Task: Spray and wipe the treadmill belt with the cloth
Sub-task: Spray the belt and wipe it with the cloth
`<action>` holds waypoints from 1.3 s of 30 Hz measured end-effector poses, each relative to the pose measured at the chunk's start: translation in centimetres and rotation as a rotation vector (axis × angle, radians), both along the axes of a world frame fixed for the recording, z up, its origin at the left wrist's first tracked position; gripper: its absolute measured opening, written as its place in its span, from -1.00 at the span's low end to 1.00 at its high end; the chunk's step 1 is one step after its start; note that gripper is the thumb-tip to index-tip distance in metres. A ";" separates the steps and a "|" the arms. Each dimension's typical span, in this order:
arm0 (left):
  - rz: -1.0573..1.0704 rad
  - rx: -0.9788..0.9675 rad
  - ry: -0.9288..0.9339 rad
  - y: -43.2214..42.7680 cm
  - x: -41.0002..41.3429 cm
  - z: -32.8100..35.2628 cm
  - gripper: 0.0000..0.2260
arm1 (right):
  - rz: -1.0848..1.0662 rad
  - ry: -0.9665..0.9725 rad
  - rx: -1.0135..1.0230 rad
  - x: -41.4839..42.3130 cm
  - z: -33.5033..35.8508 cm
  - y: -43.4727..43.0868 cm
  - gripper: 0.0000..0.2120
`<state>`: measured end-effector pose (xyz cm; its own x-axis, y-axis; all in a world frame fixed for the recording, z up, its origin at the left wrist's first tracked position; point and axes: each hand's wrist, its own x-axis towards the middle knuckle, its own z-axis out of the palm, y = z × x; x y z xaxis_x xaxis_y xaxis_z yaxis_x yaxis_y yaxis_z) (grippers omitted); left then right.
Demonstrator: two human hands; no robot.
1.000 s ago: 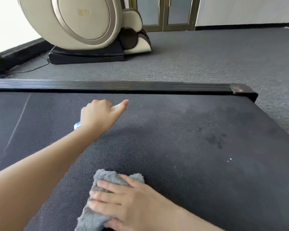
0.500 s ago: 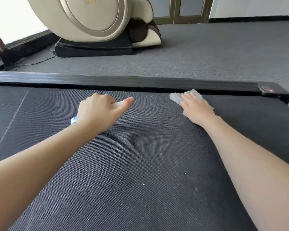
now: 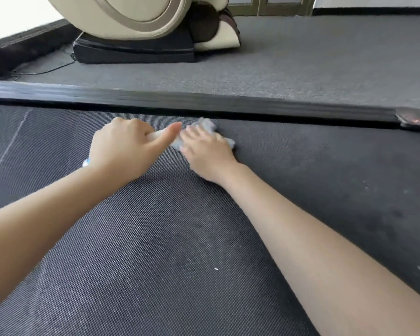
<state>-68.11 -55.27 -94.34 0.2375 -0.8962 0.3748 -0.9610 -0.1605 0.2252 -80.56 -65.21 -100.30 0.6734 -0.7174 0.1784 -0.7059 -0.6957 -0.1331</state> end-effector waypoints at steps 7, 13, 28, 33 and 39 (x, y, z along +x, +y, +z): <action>-0.047 -0.008 -0.041 0.7 0.0 1.2 -0.32 | 0.592 -0.107 0.063 -10.1 -0.7 11.8 -0.58; -0.052 0.020 -0.063 1.4 1.1 1.4 -0.26 | -0.076 0.123 0.005 -17.9 -0.8 -1.2 -0.49; -0.039 -0.008 -0.054 2.0 2.7 1.0 -0.33 | -0.166 0.116 -0.002 4.3 1.2 -2.3 -0.49; -0.033 0.013 -0.055 2.6 3.0 0.8 -0.30 | 0.003 0.059 0.090 1.2 0.7 -2.5 -0.53; -0.052 0.046 -0.054 3.9 2.4 0.9 -0.27 | -0.360 0.056 0.061 -14.2 -0.7 -4.9 -0.39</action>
<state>-65.71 -51.41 -93.39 0.1705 -0.9234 0.3438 -0.9789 -0.1187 0.1665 -94.78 -70.09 -101.00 0.3838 -0.9183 0.0974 -0.9113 -0.3937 -0.1208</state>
